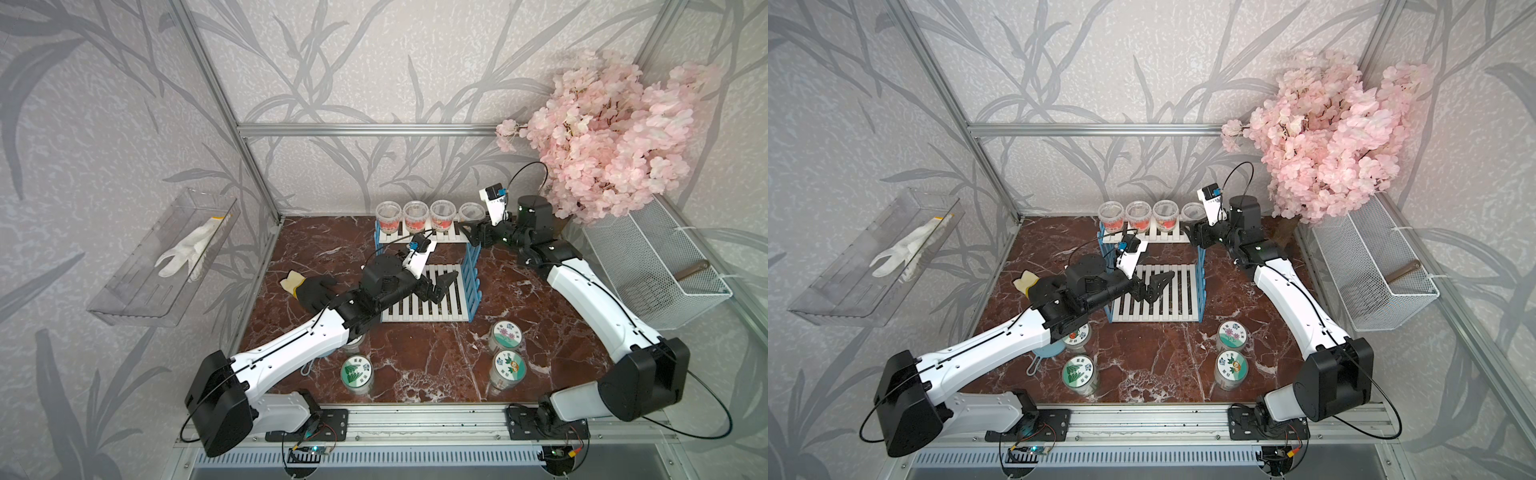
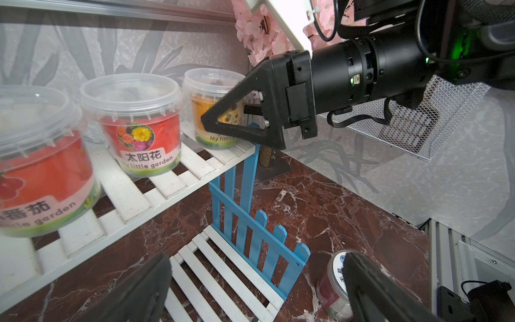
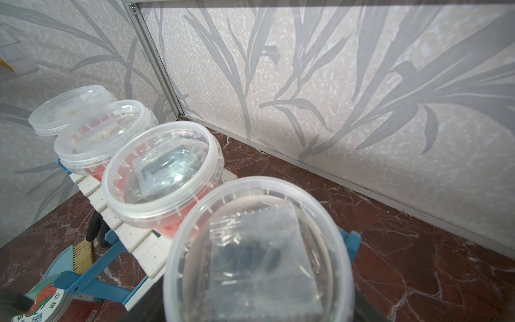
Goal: Place the seed container on the shelf
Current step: Place the seed jar on the shelf.
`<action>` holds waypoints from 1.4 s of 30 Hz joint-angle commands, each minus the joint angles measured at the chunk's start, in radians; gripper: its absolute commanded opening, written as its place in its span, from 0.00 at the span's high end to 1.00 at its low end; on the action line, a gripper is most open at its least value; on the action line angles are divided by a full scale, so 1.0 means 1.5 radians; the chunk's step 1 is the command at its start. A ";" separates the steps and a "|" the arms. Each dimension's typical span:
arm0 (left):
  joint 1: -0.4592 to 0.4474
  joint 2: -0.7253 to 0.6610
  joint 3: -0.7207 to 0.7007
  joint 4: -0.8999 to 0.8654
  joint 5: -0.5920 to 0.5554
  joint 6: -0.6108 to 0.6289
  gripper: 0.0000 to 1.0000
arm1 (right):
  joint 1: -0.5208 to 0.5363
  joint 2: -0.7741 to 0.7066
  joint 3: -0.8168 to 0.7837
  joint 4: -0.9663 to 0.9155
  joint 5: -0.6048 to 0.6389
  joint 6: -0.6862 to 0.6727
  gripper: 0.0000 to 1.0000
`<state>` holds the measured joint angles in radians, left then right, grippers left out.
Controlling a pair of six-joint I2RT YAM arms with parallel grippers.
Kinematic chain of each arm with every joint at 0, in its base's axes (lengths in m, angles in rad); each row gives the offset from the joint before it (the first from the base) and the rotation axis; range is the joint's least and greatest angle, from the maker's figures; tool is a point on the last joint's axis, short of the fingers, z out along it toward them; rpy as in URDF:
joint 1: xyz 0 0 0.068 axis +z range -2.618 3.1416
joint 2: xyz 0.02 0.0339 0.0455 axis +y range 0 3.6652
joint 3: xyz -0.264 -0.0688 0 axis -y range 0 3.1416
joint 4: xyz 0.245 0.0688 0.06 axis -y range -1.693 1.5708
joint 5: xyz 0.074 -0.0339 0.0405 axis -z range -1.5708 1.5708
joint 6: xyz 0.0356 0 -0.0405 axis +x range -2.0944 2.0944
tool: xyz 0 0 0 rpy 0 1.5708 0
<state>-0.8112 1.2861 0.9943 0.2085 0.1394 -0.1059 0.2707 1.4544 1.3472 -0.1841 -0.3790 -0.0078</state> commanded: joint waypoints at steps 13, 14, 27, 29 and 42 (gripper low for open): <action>0.004 -0.006 0.000 -0.009 -0.004 0.002 0.00 | -0.006 0.016 0.027 0.021 -0.015 -0.017 0.26; 0.004 -0.005 0.000 -0.010 -0.003 0.002 0.00 | -0.006 0.015 0.027 0.020 -0.011 -0.018 0.24; 0.004 -0.015 0.000 -0.015 0.004 0.000 0.00 | -0.006 -0.046 -0.004 -0.005 0.000 -0.032 0.10; 0.004 -0.014 0.000 -0.015 0.003 -0.001 0.00 | -0.006 -0.057 -0.011 -0.009 -0.005 -0.031 0.10; 0.004 -0.019 -0.005 -0.018 0.001 -0.002 0.00 | -0.019 -0.083 -0.011 -0.012 -0.012 0.016 0.17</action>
<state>-0.8093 1.2846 0.9939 0.1871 0.1398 -0.1070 0.2516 1.3537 1.3315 -0.2024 -0.3870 -0.0105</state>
